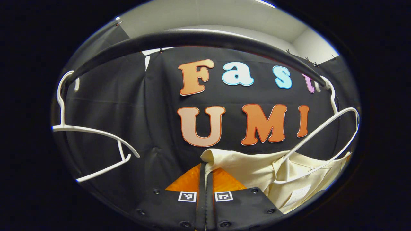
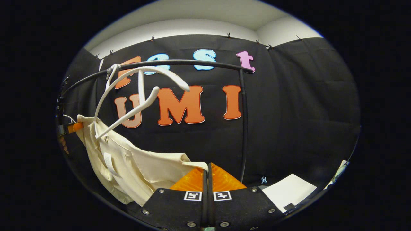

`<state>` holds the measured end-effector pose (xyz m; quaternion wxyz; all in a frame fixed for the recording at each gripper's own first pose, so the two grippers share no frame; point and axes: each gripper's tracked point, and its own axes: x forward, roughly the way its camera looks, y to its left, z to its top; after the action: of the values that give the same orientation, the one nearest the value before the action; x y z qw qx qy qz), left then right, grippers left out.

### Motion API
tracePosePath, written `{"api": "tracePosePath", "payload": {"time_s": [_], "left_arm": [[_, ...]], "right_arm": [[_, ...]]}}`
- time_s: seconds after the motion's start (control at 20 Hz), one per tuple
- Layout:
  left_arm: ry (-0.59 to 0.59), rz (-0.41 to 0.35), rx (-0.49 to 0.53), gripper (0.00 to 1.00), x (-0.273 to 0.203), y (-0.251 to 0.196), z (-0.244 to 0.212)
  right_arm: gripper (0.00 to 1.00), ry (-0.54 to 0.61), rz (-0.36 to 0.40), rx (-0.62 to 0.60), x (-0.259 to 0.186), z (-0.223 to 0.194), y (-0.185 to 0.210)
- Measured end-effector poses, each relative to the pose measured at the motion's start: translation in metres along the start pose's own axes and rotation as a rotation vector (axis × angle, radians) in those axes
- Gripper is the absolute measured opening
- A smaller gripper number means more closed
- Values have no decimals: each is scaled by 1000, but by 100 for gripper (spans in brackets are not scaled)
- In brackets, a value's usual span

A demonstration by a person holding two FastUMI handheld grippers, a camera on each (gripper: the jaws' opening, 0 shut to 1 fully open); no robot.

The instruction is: Grasp the clothes on the hanger with both hands and then place them into the laundry hamper below.

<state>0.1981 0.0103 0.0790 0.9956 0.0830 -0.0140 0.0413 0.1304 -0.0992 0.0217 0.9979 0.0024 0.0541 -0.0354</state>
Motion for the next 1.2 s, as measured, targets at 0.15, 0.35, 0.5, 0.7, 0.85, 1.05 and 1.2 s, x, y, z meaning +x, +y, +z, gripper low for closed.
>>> {"api": "tracePosePath", "payload": {"time_s": [0.15,0.35,0.5,0.7,0.85,1.05,1.2], "left_arm": [[31,28,-26,7,4,12,-15],[70,49,-49,7,-6,33,-34],[71,58,-35,7,-13,37,-39],[68,58,-22,7,-25,46,-42],[75,42,-25,7,-39,46,-48],[103,4,-20,7,-49,34,-61],[129,-28,-23,7,-57,23,-69]], "right_arm": [[0,-16,22,-10,-4,8,10],[0,-36,41,-41,-7,14,25],[0,-39,51,-63,-10,14,34],[0,-23,71,-70,-14,5,44],[0,1,80,-77,-19,-5,51],[0,18,91,-76,-24,-13,56],[0,23,113,-66,-29,-17,65]]}}
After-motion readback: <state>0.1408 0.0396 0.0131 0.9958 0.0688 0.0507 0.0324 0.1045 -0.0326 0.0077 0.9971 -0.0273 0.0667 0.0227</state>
